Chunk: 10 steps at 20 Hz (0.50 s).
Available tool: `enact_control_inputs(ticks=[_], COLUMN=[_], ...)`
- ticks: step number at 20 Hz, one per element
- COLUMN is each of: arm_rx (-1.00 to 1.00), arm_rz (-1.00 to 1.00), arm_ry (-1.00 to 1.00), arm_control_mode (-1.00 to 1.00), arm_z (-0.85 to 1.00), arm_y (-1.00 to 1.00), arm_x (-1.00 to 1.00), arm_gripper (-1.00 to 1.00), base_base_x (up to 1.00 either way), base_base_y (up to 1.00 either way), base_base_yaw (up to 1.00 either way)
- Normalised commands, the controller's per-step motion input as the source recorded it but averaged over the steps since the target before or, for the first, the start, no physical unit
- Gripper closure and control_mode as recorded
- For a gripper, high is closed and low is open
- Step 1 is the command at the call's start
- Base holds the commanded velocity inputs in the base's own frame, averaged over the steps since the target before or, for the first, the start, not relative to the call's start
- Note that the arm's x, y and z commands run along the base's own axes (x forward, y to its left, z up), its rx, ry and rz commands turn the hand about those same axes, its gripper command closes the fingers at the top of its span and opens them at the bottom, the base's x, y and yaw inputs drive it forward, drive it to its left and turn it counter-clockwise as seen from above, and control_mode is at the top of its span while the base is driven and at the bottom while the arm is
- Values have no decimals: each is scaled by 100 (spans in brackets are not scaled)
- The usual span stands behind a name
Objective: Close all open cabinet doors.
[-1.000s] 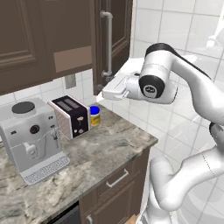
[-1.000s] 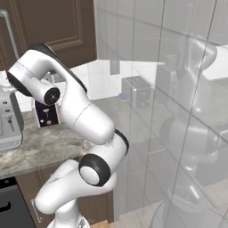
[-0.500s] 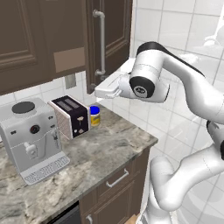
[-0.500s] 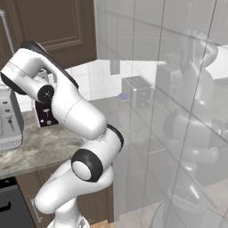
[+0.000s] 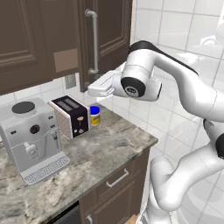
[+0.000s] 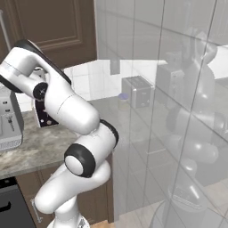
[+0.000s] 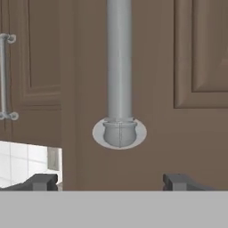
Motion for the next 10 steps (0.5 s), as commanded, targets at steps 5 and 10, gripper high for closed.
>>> enact_control_inputs(ticks=[5, 10], arm_rx=[0, 0], arm_rz=[-3, -3], arm_ry=[0, 0], arm_control_mode=[-100, -100], arm_z=[0, 0], arm_y=[18, 14], arm_x=[33, 37], arm_gripper=[-100, -100], base_base_x=[0, 0], base_base_y=[0, 0], base_base_yaw=[0, 0])
